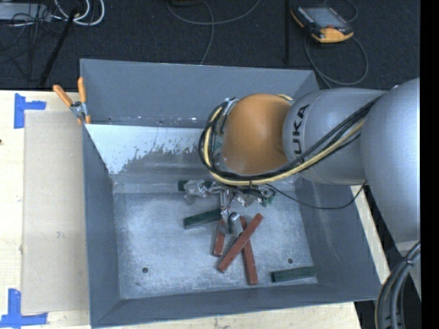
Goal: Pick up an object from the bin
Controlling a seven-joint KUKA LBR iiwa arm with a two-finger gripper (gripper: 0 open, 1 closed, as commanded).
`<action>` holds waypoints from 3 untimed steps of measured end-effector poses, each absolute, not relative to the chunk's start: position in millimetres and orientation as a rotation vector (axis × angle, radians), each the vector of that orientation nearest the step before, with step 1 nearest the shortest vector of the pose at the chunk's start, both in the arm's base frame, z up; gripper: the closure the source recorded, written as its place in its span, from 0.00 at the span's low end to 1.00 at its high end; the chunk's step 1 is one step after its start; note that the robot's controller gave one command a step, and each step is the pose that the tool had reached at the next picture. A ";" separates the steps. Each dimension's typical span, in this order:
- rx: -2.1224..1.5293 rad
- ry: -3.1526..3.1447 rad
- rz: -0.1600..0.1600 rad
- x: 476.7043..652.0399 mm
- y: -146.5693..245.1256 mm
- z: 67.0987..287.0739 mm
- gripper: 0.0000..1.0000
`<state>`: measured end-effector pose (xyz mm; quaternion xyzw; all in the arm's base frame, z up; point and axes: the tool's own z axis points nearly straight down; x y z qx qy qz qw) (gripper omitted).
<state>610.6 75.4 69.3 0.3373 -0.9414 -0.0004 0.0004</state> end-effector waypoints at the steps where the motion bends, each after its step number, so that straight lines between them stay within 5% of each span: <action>1: 1.058 -2.959 0.001 611.5 74.8 70.8 1.00; 2: 1.056 -2.969 0.002 613.6 76.1 149.1 1.00; 3: 1.050 -2.968 0.001 615.0 77.4 184.3 1.00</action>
Offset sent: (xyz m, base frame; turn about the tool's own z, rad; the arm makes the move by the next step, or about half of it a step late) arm 0.0000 0.0000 0.0000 0.0000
